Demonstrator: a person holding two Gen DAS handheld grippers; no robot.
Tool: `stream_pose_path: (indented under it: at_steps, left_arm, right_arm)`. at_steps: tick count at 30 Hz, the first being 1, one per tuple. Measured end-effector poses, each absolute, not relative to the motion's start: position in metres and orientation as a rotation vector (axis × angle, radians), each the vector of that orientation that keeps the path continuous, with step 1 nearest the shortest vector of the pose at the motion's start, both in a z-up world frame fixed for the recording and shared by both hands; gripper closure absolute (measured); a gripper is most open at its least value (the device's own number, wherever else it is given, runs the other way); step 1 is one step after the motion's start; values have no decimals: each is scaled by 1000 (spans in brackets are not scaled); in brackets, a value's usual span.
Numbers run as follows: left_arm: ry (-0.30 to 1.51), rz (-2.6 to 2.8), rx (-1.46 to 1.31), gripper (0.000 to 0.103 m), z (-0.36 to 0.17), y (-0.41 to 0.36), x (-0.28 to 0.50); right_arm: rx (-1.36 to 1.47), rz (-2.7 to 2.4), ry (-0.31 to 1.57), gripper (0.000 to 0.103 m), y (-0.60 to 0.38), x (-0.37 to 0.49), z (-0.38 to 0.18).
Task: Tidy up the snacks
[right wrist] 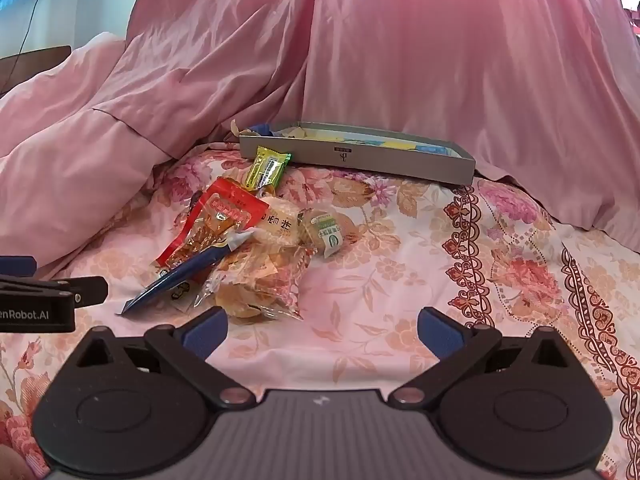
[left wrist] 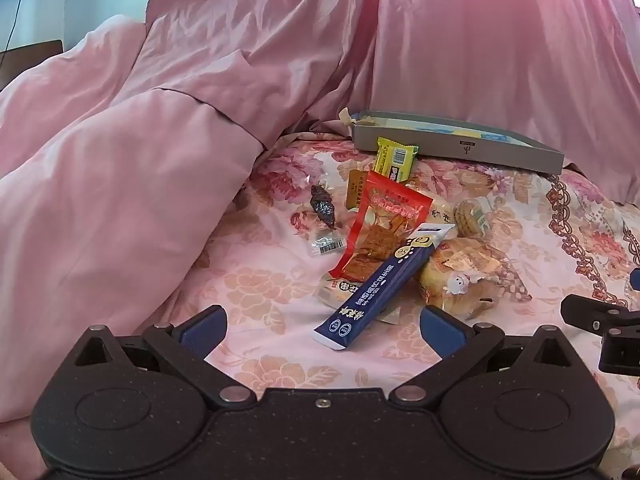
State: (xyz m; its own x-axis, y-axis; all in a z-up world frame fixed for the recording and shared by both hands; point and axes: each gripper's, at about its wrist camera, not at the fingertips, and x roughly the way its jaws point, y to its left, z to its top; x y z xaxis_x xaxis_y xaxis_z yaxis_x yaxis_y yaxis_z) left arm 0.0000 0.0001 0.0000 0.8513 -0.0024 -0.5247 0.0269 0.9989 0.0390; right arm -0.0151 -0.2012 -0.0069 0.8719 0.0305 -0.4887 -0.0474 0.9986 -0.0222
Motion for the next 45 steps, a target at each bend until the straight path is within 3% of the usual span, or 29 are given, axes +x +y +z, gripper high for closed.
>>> stream_pose_path:
  at_steps: [45]
  left_arm:
    - [548,-15,45,1,0,0,0]
  right_arm:
    - [-25,43,513,0,-204,-16,-5]
